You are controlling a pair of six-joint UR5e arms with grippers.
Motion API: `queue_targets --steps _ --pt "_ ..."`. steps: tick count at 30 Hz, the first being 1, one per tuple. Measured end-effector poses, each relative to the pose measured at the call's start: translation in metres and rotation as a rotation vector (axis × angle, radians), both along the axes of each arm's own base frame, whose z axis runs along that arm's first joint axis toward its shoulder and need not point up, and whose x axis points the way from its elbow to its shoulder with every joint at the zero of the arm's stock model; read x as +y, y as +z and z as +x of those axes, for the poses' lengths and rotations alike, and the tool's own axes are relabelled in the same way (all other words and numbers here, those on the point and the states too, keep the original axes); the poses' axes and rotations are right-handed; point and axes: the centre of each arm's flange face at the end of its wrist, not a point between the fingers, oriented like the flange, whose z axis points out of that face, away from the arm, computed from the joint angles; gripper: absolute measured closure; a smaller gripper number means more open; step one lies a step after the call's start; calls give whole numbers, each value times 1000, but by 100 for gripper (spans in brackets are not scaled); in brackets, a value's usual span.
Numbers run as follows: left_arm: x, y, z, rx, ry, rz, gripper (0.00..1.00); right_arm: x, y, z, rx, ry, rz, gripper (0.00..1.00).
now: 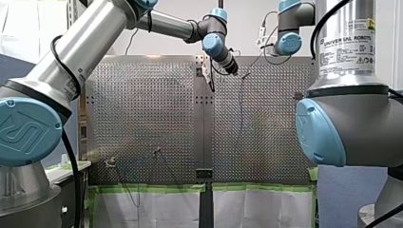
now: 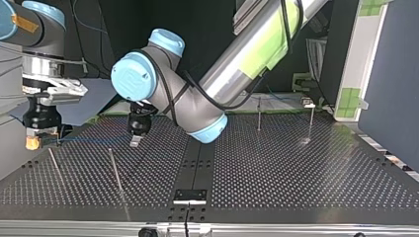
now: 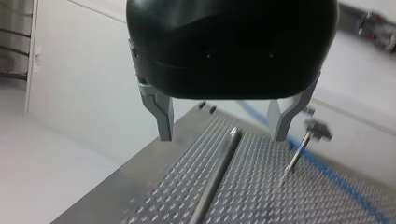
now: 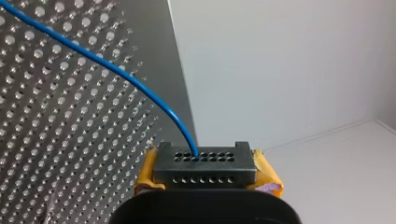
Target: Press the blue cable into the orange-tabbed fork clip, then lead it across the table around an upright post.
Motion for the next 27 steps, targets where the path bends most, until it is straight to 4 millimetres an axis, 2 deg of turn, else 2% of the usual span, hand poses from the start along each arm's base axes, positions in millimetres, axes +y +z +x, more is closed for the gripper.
queue_targets --steps 7,21,27 --pt "-11 1 -8 15 -66 -51 0 4 2 6 1 28 -3 100" --pt "-27 12 -3 0 -171 -229 0 11 4 19 8 92 -11 100" --pt "-28 17 4 -39 -149 -269 0 14 5 23 8 112 -15 100"
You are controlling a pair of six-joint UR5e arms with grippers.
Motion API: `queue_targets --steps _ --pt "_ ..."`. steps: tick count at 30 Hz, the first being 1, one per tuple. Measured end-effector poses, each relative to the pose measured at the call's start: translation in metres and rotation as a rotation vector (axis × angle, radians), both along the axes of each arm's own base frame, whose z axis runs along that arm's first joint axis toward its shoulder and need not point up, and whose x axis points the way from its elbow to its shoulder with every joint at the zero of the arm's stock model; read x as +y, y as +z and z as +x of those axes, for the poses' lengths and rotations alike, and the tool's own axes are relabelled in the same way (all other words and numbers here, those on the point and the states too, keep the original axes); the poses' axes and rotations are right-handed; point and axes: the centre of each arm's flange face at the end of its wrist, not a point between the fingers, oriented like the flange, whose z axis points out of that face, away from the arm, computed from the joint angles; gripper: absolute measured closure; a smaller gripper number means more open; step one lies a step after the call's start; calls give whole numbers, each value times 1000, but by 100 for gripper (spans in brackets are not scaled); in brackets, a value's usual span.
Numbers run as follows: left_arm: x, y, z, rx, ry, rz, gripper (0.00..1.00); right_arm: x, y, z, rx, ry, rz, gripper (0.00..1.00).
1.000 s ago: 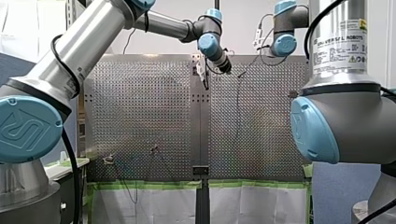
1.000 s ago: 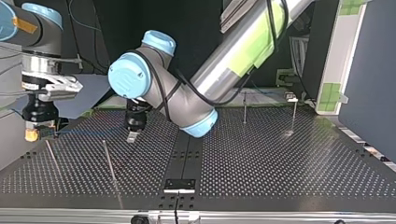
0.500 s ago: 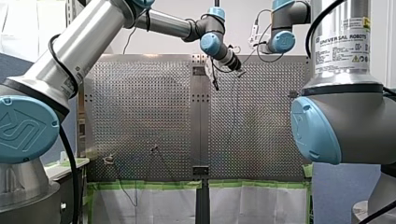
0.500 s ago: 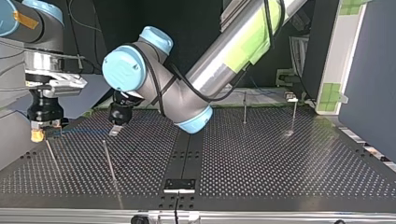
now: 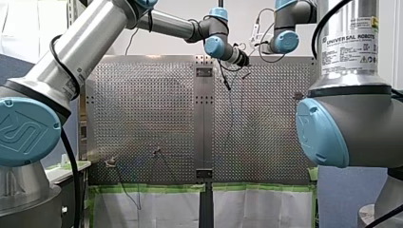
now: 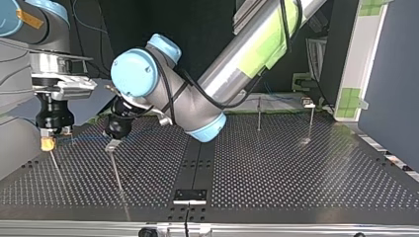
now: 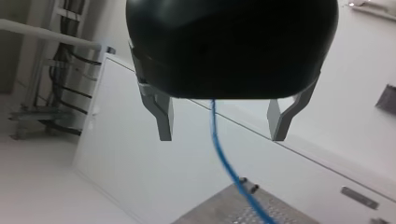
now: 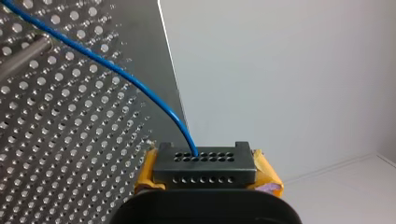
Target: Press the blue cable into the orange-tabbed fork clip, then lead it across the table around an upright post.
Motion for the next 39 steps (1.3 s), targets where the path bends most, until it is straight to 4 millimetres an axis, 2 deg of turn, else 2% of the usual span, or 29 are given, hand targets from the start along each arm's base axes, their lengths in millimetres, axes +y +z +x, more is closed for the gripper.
queue_targets --steps 15,26,27,28,29,31,32,34,35,36,39 --pt "25 -2 25 -49 164 96 0 3 6 2 -8 17 -11 100" --pt "34 -1 31 -98 264 169 0 4 6 2 -10 19 -11 100" --pt "35 -1 31 -102 274 178 11 4 6 2 -10 20 -11 100" --pt "35 -1 31 -105 282 185 29 4 6 2 -10 19 -11 100" --pt "35 -1 31 -109 289 192 29 4 6 3 -10 20 -11 100" --pt "36 -1 30 -117 307 210 49 3 6 2 -10 19 -10 100" --pt "37 -1 30 -120 315 216 49 3 6 2 -10 19 -10 100" --pt "38 -1 30 -128 334 232 78 2 5 2 -10 16 -9 100" --pt "38 -1 31 -132 342 238 78 1 4 1 -10 16 -8 100" --pt "39 -1 31 -136 352 248 98 0 3 1 -9 14 -7 100" --pt "42 0 32 -145 380 270 100 -2 1 0 -8 12 -2 100"
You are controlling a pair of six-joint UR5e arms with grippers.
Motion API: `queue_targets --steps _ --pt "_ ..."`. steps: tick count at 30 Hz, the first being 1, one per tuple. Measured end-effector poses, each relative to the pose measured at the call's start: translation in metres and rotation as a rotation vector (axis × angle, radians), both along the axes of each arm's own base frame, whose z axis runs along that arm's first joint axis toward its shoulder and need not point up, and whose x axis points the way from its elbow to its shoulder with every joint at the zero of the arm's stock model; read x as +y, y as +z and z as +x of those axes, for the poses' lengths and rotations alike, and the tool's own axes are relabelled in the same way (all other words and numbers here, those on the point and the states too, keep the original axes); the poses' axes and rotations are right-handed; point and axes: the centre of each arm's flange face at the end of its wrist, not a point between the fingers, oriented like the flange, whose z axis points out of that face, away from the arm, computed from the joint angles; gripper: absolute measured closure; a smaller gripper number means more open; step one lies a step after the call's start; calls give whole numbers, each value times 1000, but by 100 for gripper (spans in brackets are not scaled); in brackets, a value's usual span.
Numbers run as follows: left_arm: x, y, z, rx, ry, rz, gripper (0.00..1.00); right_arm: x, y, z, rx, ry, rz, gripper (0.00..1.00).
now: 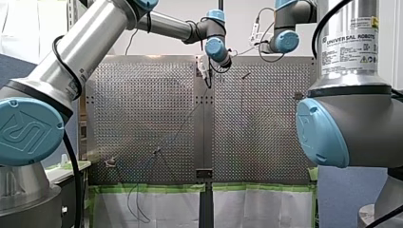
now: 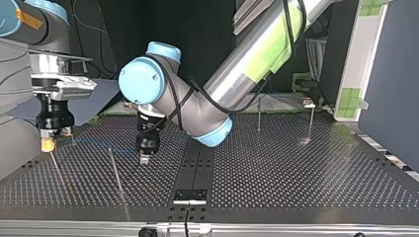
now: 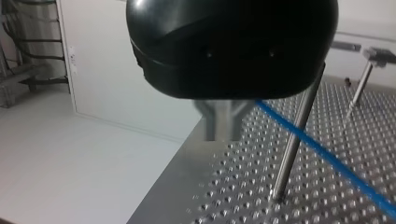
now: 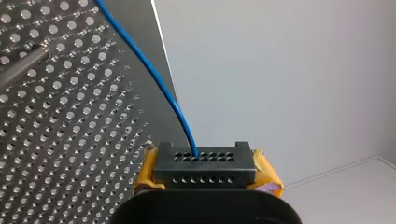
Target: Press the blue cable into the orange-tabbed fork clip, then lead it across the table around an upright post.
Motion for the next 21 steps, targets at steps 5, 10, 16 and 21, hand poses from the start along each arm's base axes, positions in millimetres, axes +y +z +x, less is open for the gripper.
queue_targets --steps 5,10,16,21 --pt "5 0 3 -10 34 36 100 -3 0 -1 0 -3 0 100" --pt "8 0 7 -22 47 73 100 -10 -4 -3 2 -11 7 100" --pt "10 1 13 -34 34 69 100 -23 -6 -6 -1 -18 10 100" --pt "9 0 19 -41 7 43 100 -27 -4 -8 -5 -19 7 100"
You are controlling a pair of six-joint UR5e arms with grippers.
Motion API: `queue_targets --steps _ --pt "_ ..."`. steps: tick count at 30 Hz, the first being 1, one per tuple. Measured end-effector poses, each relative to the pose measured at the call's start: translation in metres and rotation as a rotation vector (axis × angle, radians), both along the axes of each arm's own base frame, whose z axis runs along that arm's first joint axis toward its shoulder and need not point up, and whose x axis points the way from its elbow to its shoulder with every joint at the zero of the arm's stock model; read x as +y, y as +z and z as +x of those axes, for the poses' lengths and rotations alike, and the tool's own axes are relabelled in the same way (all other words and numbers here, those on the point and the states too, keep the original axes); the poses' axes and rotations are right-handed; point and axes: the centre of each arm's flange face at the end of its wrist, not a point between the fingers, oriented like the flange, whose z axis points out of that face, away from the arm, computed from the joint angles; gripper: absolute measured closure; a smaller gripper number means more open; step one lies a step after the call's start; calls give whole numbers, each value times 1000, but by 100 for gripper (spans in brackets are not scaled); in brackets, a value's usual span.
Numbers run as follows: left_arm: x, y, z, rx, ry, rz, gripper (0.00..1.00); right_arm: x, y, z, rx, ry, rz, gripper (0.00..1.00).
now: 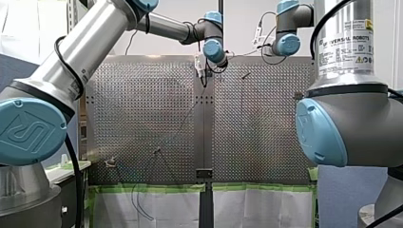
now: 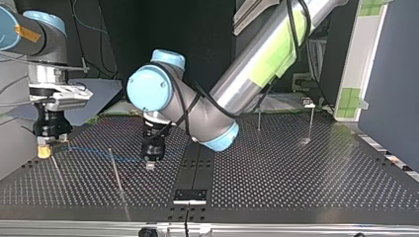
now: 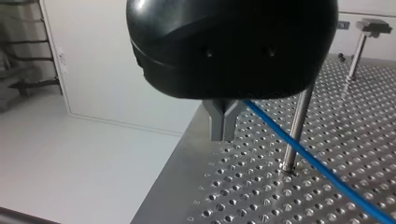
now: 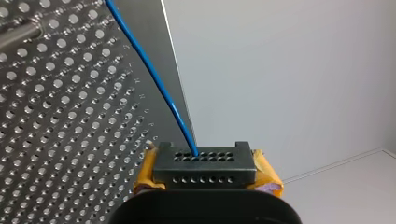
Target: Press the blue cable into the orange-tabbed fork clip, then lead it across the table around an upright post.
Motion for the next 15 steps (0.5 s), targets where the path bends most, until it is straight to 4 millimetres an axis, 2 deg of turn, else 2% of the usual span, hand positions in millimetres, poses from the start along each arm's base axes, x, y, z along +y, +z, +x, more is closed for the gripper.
queue_targets --steps 5,15 --pt "-1 -7 7 5 -22 -4 100 -11 1 -4 -3 1 -2 100" --pt "4 -17 19 15 -30 4 100 -46 -16 -15 1 -7 21 100"
